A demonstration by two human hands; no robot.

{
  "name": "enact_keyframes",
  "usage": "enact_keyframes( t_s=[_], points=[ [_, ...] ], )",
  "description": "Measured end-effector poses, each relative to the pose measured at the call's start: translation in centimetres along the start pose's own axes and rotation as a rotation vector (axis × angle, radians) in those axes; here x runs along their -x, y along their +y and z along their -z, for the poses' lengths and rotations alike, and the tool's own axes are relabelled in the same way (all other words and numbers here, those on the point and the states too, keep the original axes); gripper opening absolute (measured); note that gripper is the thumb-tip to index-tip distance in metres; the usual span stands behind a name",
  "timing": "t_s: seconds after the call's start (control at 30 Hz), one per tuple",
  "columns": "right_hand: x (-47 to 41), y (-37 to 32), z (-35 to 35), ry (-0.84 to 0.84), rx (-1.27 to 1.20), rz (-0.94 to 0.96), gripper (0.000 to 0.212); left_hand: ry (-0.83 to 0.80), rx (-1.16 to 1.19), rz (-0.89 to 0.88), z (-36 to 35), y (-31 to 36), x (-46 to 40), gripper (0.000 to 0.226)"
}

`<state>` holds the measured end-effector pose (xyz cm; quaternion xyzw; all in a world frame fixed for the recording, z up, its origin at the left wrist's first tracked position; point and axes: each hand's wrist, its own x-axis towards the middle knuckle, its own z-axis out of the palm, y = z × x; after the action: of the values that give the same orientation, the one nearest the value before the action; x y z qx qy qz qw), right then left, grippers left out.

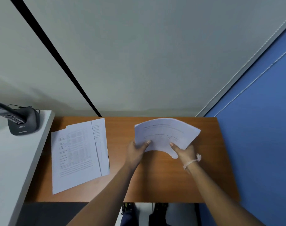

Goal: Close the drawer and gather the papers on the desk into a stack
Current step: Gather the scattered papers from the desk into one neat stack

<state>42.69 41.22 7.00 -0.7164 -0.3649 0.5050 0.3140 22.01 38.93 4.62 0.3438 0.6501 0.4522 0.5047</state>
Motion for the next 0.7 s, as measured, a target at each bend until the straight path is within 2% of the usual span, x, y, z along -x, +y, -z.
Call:
enact_keyframes(
  t_s=[0.1,0.2,0.3,0.37,0.43,0.57,0.7],
  points=[
    [0.2,0.2,-0.9,-0.019,0.025,-0.031,0.031,0.001,-0.044,0.005,1.6,0.3,0.0,0.018],
    [0.9,-1.0,-3.8,-0.087,0.087,0.021,0.033,0.070,-0.091,0.046,4.6,0.7,0.3,0.017],
    [1.8,-2.8,-9.0,-0.191,0.234,0.064,0.027,0.185,-0.170,0.050,9.8,-0.4,0.2,0.033],
    [2.2,-3.3,-13.2,-0.246,0.331,0.053,0.033,0.240,-0.226,0.065,13.8,-1.1,0.3,0.043],
    [2.6,-3.2,-17.6,-0.290,0.347,0.030,0.041,0.291,-0.264,0.083,17.1,-1.1,0.5,0.042],
    [5.0,-4.1,-24.7,-0.321,0.377,-0.048,0.039,0.413,-0.351,0.174,22.7,-1.7,-0.2,0.036],
    [6.4,-3.7,-30.5,-0.327,0.380,-0.094,0.039,0.465,-0.570,0.280,27.8,-4.3,-1.6,0.066]
  ],
)
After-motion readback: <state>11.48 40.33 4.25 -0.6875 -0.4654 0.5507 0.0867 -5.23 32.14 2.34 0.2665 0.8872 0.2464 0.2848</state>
